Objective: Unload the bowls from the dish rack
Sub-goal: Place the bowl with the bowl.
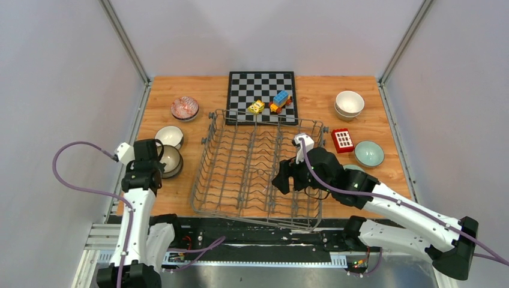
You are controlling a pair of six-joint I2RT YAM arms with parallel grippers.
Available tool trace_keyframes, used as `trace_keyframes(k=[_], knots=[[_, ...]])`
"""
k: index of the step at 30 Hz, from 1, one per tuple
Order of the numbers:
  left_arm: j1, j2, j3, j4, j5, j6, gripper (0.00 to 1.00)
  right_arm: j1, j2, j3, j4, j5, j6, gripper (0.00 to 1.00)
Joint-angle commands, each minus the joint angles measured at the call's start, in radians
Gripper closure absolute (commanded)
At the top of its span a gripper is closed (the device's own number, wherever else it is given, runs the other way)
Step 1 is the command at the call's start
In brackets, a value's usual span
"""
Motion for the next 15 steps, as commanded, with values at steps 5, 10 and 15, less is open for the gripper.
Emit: trace_keyframes(k=[5,10,15], knots=[[0.029,0.006,-0.052,0.131,0.015,-0.041,1.00,0.002,0.000,0.019,0.005,0.018,0.016,0.22],[0.048,0.021,-0.076,0.167,0.027,-0.048,1.00,0.001,-0.002,0.021,0.005,0.022,0.028,0.22],[0.072,0.053,-0.080,0.197,0.046,-0.045,1.00,0.001,-0.008,0.019,-0.002,0.031,0.032,0.22]])
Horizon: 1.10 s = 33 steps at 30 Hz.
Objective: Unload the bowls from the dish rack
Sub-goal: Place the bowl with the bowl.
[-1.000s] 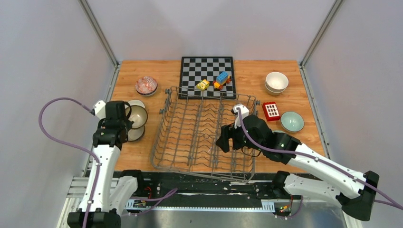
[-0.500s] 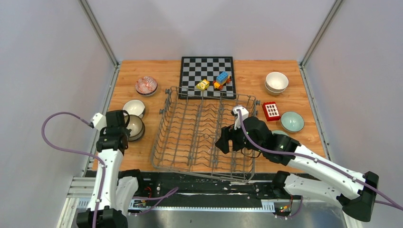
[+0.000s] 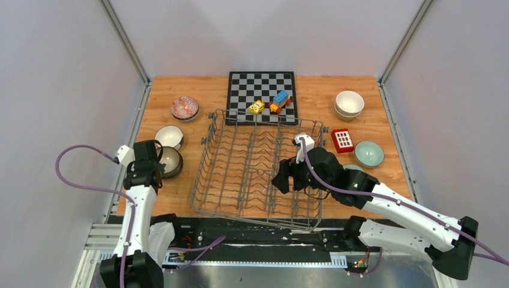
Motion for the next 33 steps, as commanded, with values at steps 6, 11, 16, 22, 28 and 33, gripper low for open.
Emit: trace_keyframes(k=[6,11,16,22,28,33], knots=[[0.037,0.029,-0.036,0.133,0.043,-0.035,1.00,0.001,-0.004,0.023,-0.007,0.028,0.018,0.22],[0.042,0.040,-0.065,0.153,0.069,-0.032,1.00,0.001,0.003,0.030,-0.008,0.031,0.014,0.22],[0.043,0.053,-0.075,0.163,0.081,-0.025,0.90,0.001,0.006,0.031,-0.008,0.032,0.017,0.22],[0.045,0.059,-0.070,0.168,0.086,-0.010,0.71,0.001,0.005,0.028,-0.010,0.036,0.020,0.22],[0.045,0.054,-0.067,0.151,0.076,0.000,0.64,0.000,0.008,0.028,-0.010,0.037,0.019,0.22],[0.045,0.039,-0.048,0.137,0.084,0.024,0.40,0.001,0.004,0.029,-0.012,0.045,0.011,0.22]])
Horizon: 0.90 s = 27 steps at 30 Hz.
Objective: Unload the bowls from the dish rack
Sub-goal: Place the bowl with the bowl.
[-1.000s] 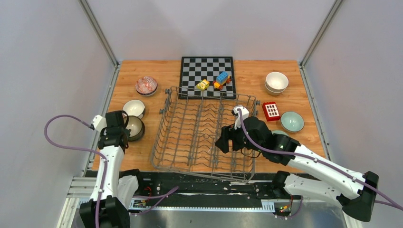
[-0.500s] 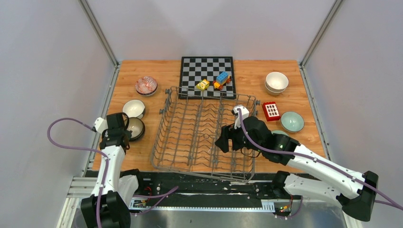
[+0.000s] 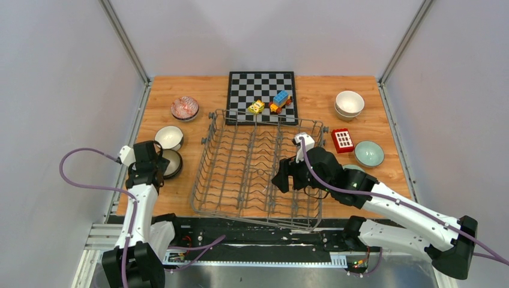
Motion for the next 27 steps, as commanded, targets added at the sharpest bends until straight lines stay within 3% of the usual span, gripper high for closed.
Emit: trace_keyframes(k=[1,9,17,21,27], knots=[[0.005,-0.015,0.032,-0.026,-0.001,0.039,0.37,0.001,-0.004,0.025,-0.013,0.029,0.003,0.22],[0.006,-0.042,0.070,-0.069,0.011,0.061,0.23,0.001,-0.002,0.030,-0.013,0.035,-0.003,0.22],[0.006,-0.067,0.091,-0.107,-0.001,0.093,0.22,0.001,-0.013,0.025,-0.014,0.037,-0.003,0.22],[0.007,-0.087,0.114,-0.146,-0.055,0.133,0.26,0.002,-0.015,0.024,-0.016,0.038,-0.006,0.22],[0.005,-0.091,0.101,-0.157,-0.078,0.156,0.44,0.002,-0.012,0.021,-0.016,0.038,-0.014,0.22]])
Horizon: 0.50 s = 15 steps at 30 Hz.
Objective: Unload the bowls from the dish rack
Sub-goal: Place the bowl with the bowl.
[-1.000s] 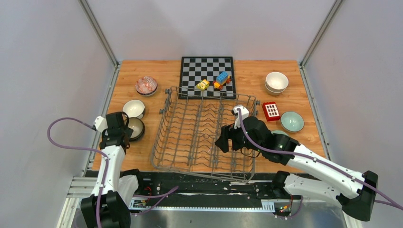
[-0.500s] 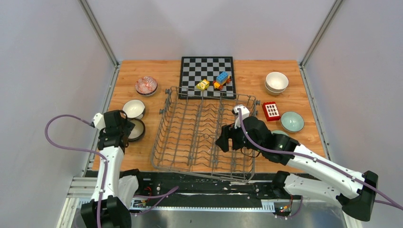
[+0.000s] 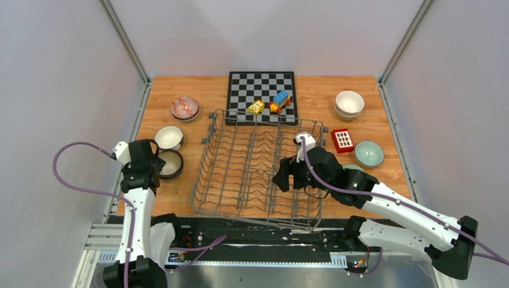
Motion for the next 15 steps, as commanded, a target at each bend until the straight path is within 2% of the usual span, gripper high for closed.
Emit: trace_keyframes(k=[1,6,12,15], knots=[[0.006,-0.005,0.005,-0.026,-0.032,0.033,0.46,0.001,-0.010,0.019,-0.016,0.015,-0.013,0.22],[0.006,0.020,0.003,-0.016,-0.022,0.036,0.53,0.000,-0.017,0.016,-0.014,0.022,-0.027,0.22],[0.006,0.063,0.009,-0.040,-0.047,0.021,0.51,0.001,-0.018,0.021,-0.014,0.035,-0.048,0.21],[0.006,0.072,0.008,-0.042,-0.048,0.017,0.56,0.001,-0.018,0.021,-0.012,0.043,-0.059,0.21]])
